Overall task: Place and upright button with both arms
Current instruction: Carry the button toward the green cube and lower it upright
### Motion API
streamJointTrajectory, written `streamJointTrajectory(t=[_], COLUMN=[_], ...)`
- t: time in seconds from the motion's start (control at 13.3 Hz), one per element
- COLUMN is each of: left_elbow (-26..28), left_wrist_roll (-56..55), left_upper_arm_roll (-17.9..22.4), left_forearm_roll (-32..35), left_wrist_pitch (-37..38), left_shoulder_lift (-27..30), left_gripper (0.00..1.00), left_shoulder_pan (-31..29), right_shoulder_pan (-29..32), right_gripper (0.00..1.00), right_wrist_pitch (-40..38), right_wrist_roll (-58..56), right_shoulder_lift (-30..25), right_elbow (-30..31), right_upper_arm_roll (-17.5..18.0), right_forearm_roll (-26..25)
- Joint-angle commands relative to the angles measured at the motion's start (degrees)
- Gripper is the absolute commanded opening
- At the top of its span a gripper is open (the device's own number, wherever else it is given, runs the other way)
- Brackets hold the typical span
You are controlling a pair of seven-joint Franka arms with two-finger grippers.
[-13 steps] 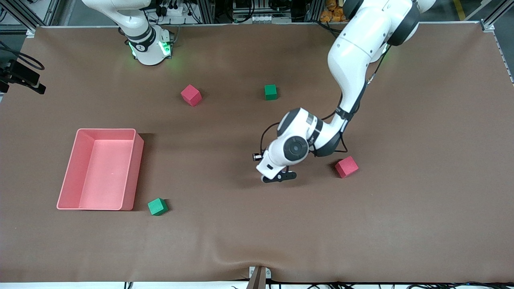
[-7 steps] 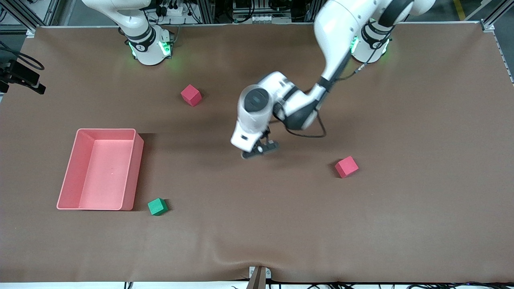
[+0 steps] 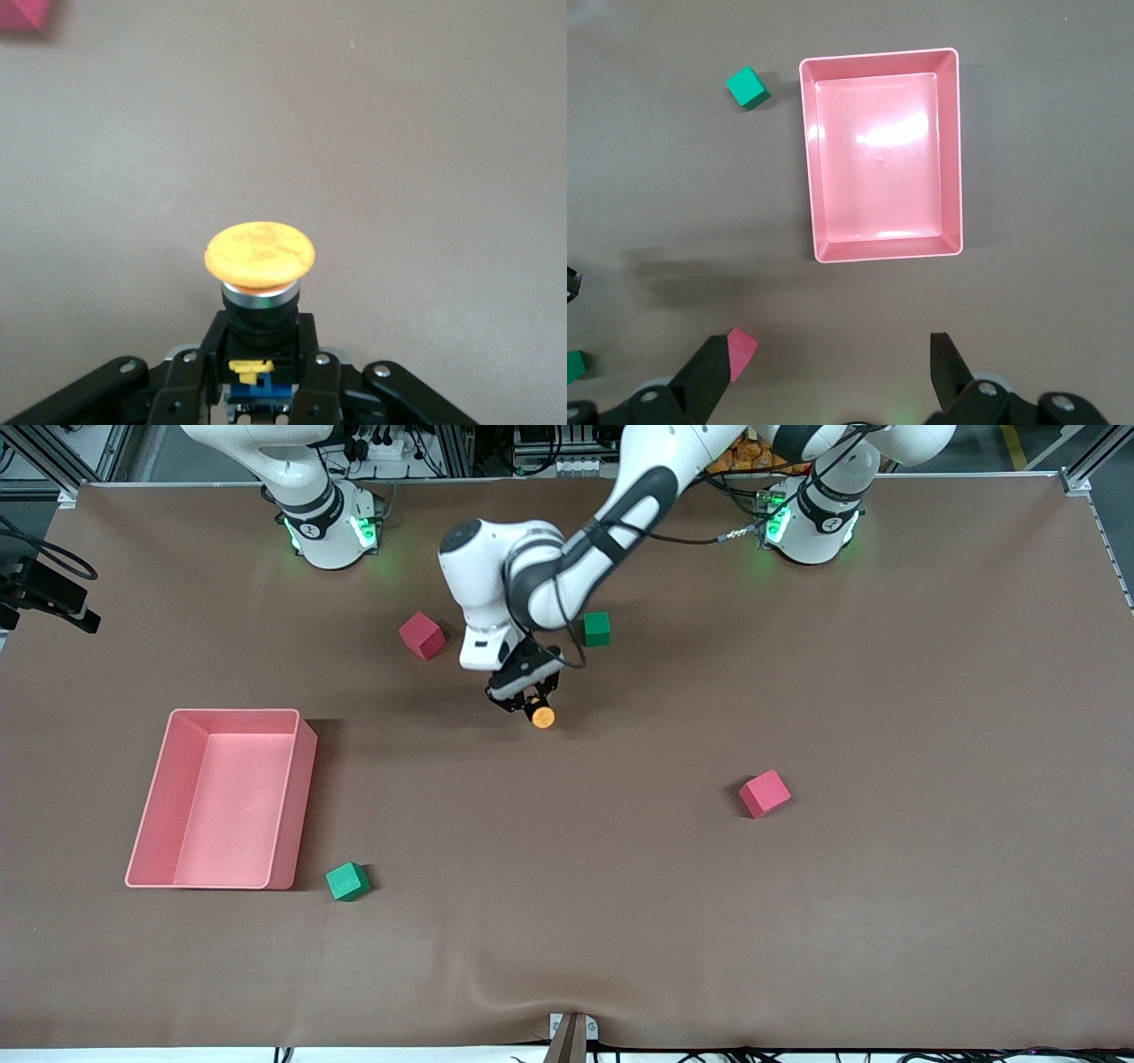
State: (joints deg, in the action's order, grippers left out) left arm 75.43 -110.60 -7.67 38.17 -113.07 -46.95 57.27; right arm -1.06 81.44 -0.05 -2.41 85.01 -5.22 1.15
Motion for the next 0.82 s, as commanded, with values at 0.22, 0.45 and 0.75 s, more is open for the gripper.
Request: streamJointTrajectory(t=[0.22, 0.45, 0.75], left_elbow=[1.92, 1.57, 1.39], left_wrist_roll=[-15.32, -16.13, -17.18], left_upper_arm_roll=[0.99, 1.95, 1.96], left_forearm_roll=[19.63, 21.94, 25.29], left_wrist_pitch=[6.89, 7.95, 10.23], left_shoulder_lift=[-6.57, -8.85, -10.35], left_gripper=[0.00, 0.00, 0.00], left_shoulder_pan=[8.99, 12.07, 14.62], right_shoulder_pan=[0.27, 0.18, 0.27], right_gripper=[1.00, 1.00, 1.00], right_wrist_pitch=[-0.14, -0.14, -0.14], right_wrist_roll=[0.84, 0.84, 0.75], right_shoulder_lift=[0.30, 0.30, 0.30], right_elbow=[-0.81, -0.81, -0.81], right_upper_arm_roll=[0.12, 0.12, 0.12], right_forearm_roll=[-0.01, 0.43, 0.43])
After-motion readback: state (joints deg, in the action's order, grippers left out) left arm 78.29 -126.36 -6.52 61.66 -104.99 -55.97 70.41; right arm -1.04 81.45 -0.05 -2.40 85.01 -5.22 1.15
